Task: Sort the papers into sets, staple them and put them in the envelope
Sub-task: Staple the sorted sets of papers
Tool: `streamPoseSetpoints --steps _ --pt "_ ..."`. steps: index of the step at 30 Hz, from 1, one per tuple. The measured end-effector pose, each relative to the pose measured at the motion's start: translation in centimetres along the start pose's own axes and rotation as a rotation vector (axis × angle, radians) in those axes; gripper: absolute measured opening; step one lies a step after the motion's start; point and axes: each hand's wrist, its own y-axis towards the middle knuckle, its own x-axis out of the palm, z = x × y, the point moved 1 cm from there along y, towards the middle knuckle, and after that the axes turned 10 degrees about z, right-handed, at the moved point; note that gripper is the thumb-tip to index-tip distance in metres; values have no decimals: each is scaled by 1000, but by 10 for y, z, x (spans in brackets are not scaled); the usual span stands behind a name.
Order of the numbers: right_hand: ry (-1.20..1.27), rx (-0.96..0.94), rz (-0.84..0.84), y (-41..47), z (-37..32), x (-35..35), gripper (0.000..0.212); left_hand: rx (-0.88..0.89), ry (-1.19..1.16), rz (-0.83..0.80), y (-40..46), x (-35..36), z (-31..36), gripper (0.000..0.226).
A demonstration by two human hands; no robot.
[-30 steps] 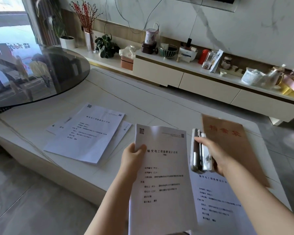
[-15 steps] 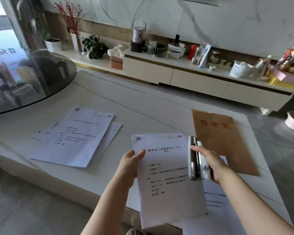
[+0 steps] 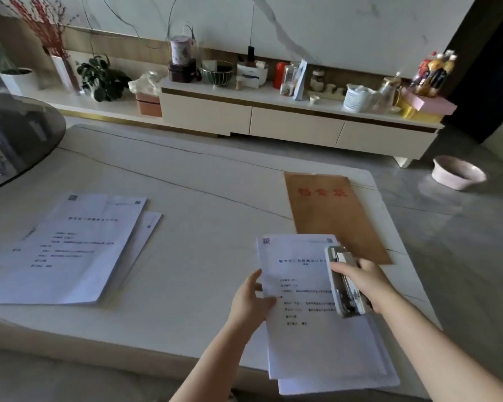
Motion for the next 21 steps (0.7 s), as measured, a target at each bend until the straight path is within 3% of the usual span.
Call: streamPoseSetpoints --steps 5,8,13,17,19,21 --pt "-268 -117 20 2 19 16 18 52 177 -4 2 8 -4 57" --pt "-391 -201 54 4 19 30 43 83 239 -26 1 7 -7 52" --pt "-706 -351 127 -1 20 50 39 47 216 -15 -2 -3 -14 45" --pt "-862 -457 158 -3 9 58 38 -9 65 19 -4 -20 -9 43" --pt "-818 -528 144 -6 -6 67 38 -18 -6 60 -6 -35 -3 41" --pt "-619 -541 52 -16 -24 85 35 -26 -85 120 -8 -55 2 37"
